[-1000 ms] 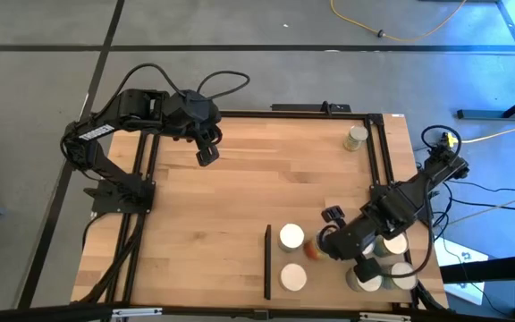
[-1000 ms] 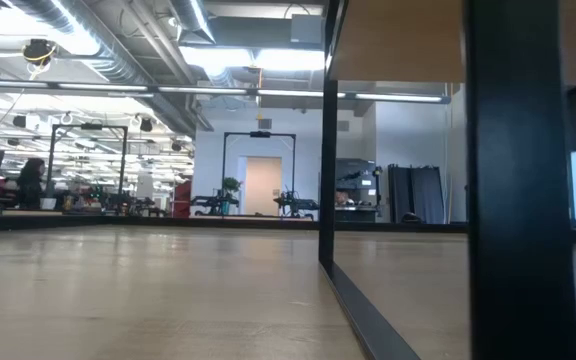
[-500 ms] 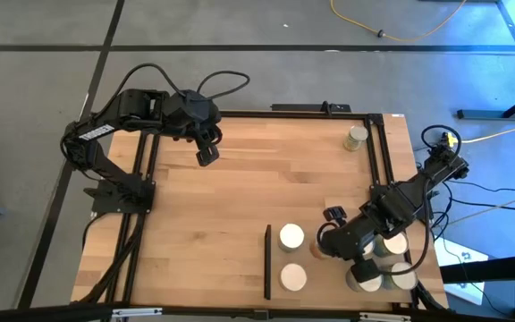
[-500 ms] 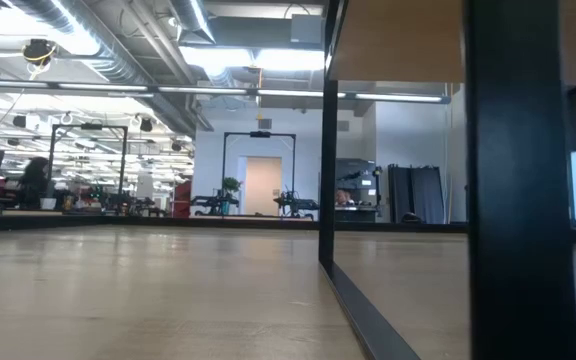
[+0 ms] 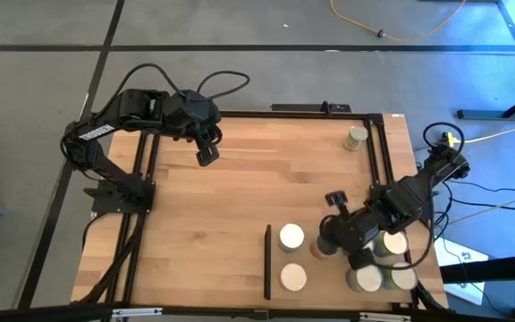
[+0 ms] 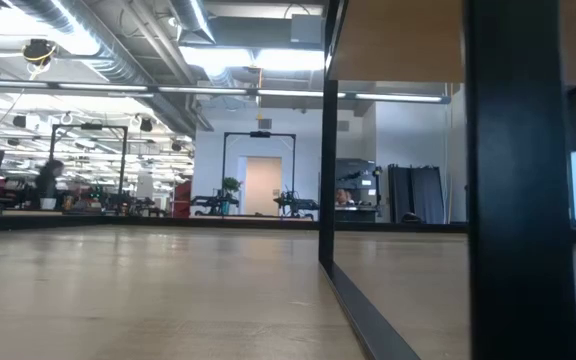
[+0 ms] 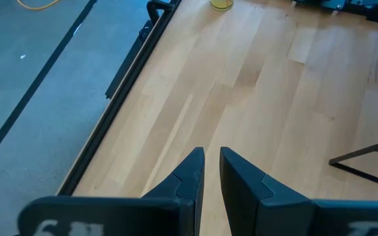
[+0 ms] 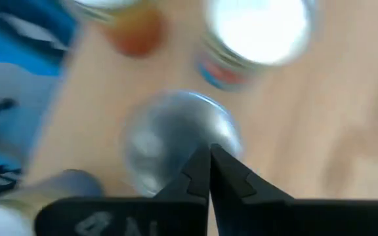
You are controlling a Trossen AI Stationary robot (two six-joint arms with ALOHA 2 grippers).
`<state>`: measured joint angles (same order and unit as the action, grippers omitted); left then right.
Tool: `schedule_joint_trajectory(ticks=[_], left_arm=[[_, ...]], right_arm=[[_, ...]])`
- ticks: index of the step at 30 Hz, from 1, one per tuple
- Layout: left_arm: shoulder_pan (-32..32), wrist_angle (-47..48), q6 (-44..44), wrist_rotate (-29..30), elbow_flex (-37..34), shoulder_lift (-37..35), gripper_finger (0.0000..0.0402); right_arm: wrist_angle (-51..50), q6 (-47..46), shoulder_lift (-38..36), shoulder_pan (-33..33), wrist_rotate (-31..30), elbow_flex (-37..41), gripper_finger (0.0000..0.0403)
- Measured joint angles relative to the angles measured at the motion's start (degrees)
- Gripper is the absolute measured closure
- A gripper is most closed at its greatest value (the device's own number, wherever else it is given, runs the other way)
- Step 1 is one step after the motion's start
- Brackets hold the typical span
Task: Pick and place cans onto a shelf
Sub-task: Put the canned green beans on the shelf
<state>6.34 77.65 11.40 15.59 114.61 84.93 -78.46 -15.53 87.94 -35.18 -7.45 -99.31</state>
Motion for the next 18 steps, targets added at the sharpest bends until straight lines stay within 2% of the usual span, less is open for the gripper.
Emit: schedule_joint_trajectory(ticks=[4,8,18], left_arm=[[-0.02,0.0,0.0,-0.02,0.0,0.0,0.0359],[0.0,-0.01,0.0,0.0,0.0,0.0,0.0359],[-0.02,0.0,-0.01,-0.01,0.0,0.0,0.0359]], right_arm=[[-7.65,-5.64,-0.02,2.65,-4.06,0.0,0.0399],[-7.6,-3.96,-0.02,5.42,-4.46,0.0,0.04],[-3.52,5.33,0.22,10.96,8.51,2.6,0.0401]])
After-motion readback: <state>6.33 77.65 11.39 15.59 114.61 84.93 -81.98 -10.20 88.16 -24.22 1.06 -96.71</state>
